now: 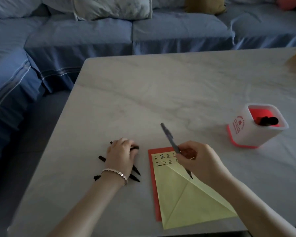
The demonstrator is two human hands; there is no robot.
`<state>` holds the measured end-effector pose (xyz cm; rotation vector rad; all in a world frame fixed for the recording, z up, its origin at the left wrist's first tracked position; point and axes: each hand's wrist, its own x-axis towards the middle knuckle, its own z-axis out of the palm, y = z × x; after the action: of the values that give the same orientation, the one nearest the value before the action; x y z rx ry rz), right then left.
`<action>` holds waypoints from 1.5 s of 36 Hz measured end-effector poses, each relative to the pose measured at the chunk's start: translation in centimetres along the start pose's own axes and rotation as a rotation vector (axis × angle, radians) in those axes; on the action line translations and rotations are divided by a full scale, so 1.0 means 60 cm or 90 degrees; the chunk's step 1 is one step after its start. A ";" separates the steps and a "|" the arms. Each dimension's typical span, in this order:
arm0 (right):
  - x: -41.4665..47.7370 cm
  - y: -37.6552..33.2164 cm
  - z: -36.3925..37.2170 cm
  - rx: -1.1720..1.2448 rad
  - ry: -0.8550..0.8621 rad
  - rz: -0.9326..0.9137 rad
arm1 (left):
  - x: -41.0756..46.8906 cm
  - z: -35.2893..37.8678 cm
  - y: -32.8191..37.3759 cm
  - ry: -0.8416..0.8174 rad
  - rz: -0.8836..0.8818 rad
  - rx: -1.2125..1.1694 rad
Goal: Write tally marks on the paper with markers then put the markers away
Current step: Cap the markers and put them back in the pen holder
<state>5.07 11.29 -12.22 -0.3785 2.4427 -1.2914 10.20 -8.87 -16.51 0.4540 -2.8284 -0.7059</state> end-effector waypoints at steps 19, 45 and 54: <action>-0.061 -0.031 -0.037 0.594 0.122 -0.040 | -0.089 -0.056 0.131 0.008 -0.081 -0.545; -0.073 -0.010 -0.048 0.606 0.021 -0.034 | -0.085 -0.053 0.169 0.015 0.008 -0.540; -0.077 0.011 -0.047 0.613 0.054 -0.038 | -0.087 -0.035 0.177 0.025 0.012 -0.518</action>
<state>7.98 15.53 -10.46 -0.1222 1.5786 -2.3116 12.97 0.93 -10.14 0.2813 -2.2220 -1.6855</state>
